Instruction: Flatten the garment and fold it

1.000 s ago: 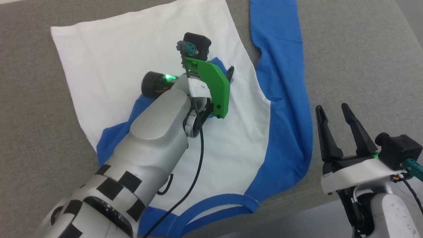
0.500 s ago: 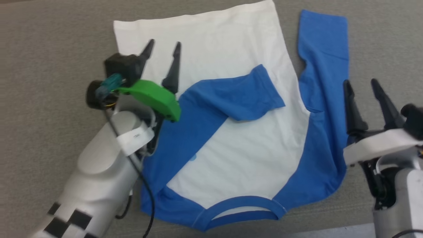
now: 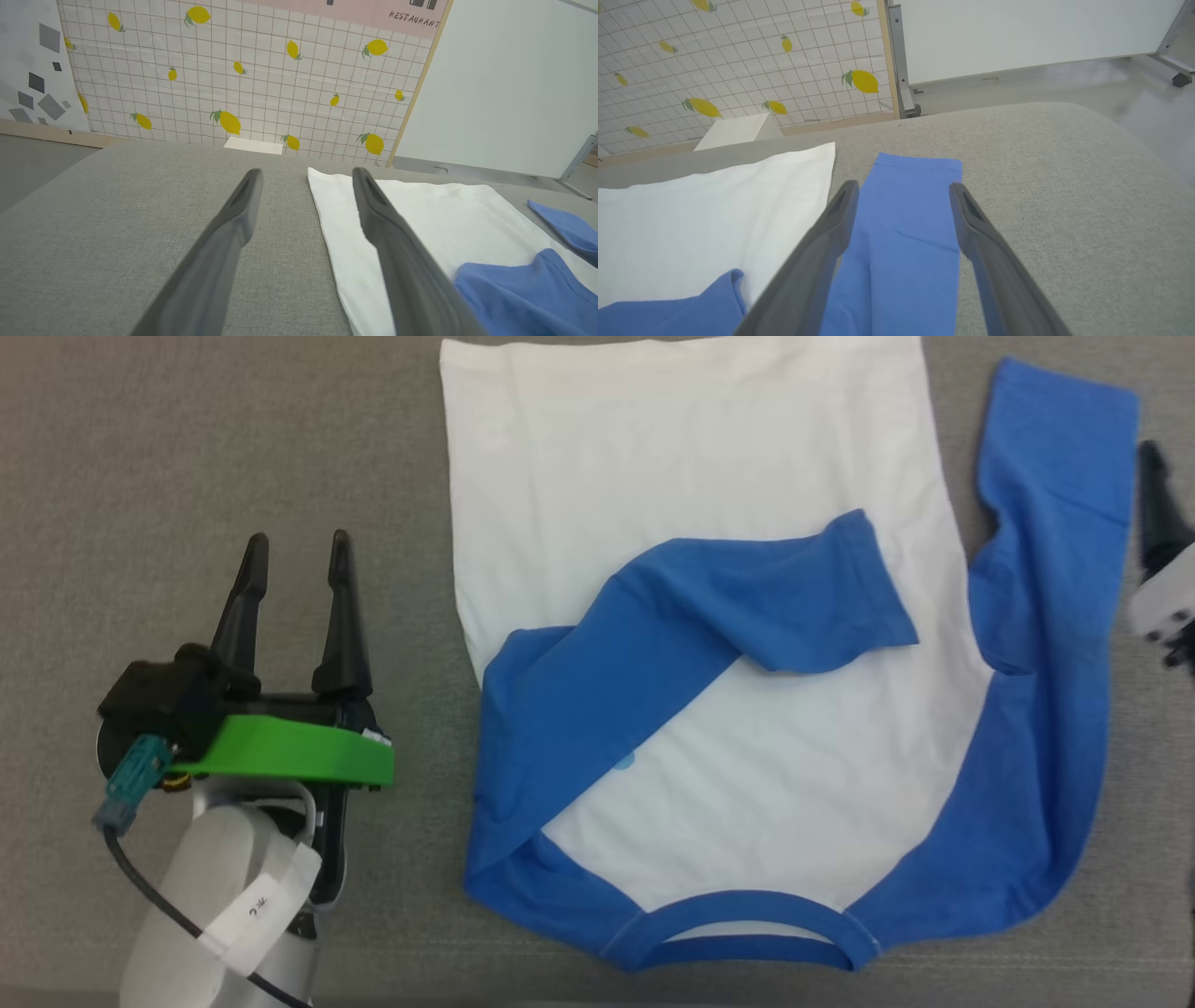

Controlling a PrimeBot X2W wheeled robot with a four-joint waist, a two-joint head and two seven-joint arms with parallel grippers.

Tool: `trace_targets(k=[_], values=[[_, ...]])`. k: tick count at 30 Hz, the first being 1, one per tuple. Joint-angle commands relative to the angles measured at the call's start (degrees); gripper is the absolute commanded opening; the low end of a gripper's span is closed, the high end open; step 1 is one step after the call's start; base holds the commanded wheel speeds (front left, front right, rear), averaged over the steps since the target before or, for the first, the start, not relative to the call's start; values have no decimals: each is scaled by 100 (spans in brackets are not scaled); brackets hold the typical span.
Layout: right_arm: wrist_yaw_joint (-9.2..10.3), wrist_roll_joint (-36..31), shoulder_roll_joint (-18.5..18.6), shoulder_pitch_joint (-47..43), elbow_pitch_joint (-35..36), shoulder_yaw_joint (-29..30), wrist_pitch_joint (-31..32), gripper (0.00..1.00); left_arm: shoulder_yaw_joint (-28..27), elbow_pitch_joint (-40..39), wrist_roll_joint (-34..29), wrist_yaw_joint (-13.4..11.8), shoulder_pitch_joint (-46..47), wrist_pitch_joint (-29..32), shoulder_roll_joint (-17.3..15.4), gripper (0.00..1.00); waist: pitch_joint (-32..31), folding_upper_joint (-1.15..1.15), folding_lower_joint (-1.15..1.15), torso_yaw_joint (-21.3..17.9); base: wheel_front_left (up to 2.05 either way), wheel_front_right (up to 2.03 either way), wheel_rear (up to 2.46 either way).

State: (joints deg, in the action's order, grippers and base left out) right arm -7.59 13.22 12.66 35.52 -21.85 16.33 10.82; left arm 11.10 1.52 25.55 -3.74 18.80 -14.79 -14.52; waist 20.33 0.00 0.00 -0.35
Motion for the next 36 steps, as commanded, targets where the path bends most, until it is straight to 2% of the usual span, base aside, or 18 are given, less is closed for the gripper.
trace_targets(k=[1,6,11,18,25,27,28,29,30,36], values=[[10,-17,91,236,-198,157,141,100,-130,-79,-116,83,-138,-20,104,100,346,0,0,324,0,0,0],[10,-298,348,1015,-833,965,817,100,-580,-327,-399,369,-315,-20,503,100,827,0,0,668,0,0,0],[10,-695,490,1657,-1017,1573,1375,100,-873,-460,-647,669,-286,-20,844,100,1249,0,0,924,0,0,0],[10,-1563,434,2272,-731,2394,2286,100,-1163,-595,-814,920,-210,-20,1076,100,1714,0,0,1114,0,0,0],[10,-2054,261,2521,-294,2787,2973,100,-1327,-717,-833,1031,-158,-20,1145,100,2014,0,0,1145,0,0,0],[10,-2085,228,2532,-197,2853,3146,82,-1359,-731,-846,1050,-145,-20,1152,100,2058,0,0,1141,0,0,0],[10,-2083,227,2531,-154,2869,3210,33,-1373,-732,-843,1059,-138,-20,1155,100,2077,0,0,1141,0,0,0],[10,-2073,227,2532,-122,2869,3243,28,-1381,-734,-840,1065,-131,-20,1157,100,2091,0,0,1140,0,0,0],[10,-2051,226,2528,-87,2868,3271,1,-1389,-733,-841,1072,-122,-20,1158,100,2103,0,0,1138,0,0,0],[10,-1838,281,2411,2,2774,3074,0,-1408,-665,-841,1095,-113,-20,1162,100,2020,0,0,1102,0,0,0]])
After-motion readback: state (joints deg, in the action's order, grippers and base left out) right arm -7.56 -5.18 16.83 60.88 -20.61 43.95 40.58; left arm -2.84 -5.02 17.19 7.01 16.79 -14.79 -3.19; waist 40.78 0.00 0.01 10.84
